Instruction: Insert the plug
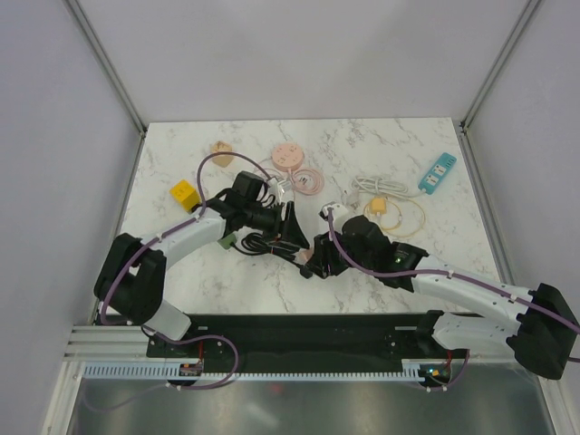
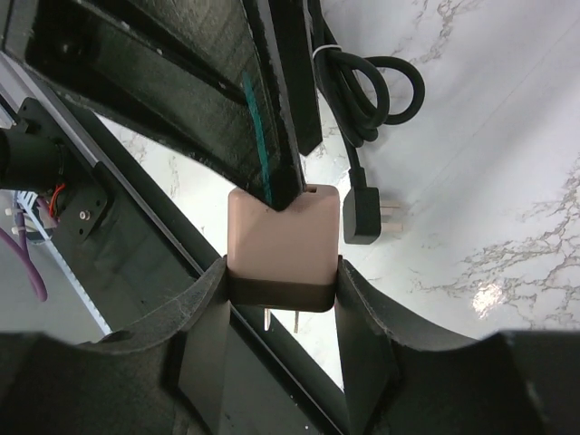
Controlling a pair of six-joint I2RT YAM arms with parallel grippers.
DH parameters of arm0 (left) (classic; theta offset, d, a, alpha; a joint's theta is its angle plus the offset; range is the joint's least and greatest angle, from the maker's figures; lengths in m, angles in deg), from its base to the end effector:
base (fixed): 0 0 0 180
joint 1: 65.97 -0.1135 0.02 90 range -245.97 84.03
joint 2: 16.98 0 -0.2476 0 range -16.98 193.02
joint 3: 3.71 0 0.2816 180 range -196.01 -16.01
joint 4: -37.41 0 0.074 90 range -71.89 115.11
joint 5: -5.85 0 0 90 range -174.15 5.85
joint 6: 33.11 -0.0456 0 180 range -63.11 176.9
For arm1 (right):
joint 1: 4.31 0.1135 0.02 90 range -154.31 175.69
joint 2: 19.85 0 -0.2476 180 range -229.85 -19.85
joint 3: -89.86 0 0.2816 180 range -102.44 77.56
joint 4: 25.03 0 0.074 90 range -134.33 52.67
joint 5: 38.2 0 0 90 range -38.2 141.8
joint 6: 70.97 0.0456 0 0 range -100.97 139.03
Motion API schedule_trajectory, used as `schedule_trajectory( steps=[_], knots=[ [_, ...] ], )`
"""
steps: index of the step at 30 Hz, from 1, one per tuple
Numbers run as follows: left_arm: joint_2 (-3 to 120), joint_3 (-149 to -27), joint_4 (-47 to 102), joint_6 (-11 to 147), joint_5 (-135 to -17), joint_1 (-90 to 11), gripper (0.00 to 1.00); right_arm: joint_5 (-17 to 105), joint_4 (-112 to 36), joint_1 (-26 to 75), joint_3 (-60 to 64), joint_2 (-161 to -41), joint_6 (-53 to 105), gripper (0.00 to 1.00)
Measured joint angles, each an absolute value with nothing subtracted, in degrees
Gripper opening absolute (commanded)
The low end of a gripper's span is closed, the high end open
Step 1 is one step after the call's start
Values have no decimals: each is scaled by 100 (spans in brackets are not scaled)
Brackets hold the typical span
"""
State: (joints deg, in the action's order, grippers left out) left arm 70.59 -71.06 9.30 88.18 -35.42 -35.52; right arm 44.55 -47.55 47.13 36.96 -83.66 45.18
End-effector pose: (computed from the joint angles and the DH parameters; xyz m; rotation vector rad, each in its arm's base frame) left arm 0.2783 -0.2033 0.1858 0.4201 2.5492 -1.4869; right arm 0.1742 0.2278 0.2167 -0.5786 2.2217 0.8869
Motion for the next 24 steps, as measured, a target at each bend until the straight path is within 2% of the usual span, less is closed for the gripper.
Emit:
schedule_trajectory(
  steps=[8,10,11,12,15,17,19,22,23,24],
  knots=[
    [7097,-7106,1067,8973,-3339,-3294,61,4477,-4495,4711,3744,-8347,4518,9],
    [7097,-7106,1074,9000,-3269,-3285,56,4479,-4467,4713,3783,-8309,4518,9],
    [7097,-7106,1074,9011,-3251,-3283,52,4481,-4458,4713,3794,-8298,4520,9],
    [7097,-7106,1074,9015,-3245,-3283,37,4481,-4453,4713,3803,-8288,4520,9],
    [7097,-7108,1115,9164,-3212,-3252,14,4549,-4456,4722,3842,-8272,4514,9],
    [7097,-7106,1107,9260,-3251,-3219,11,4591,-4469,4742,3860,-8272,4488,11],
    [7097,-7106,1113,9269,-3277,-3202,2,4591,-4480,4744,3864,-8264,4490,14],
    [7097,-7106,1113,9273,-3284,-3195,2,4606,-4482,4744,3864,-8264,4490,24],
    [7094,-7106,1113,9279,-3288,-3193,2,4608,-4482,4744,3864,-8261,4490,42],
    [7092,-7106,1115,9290,-3291,-3191,2,4610,-4486,4744,3864,-8255,4490,49]
  ],
)
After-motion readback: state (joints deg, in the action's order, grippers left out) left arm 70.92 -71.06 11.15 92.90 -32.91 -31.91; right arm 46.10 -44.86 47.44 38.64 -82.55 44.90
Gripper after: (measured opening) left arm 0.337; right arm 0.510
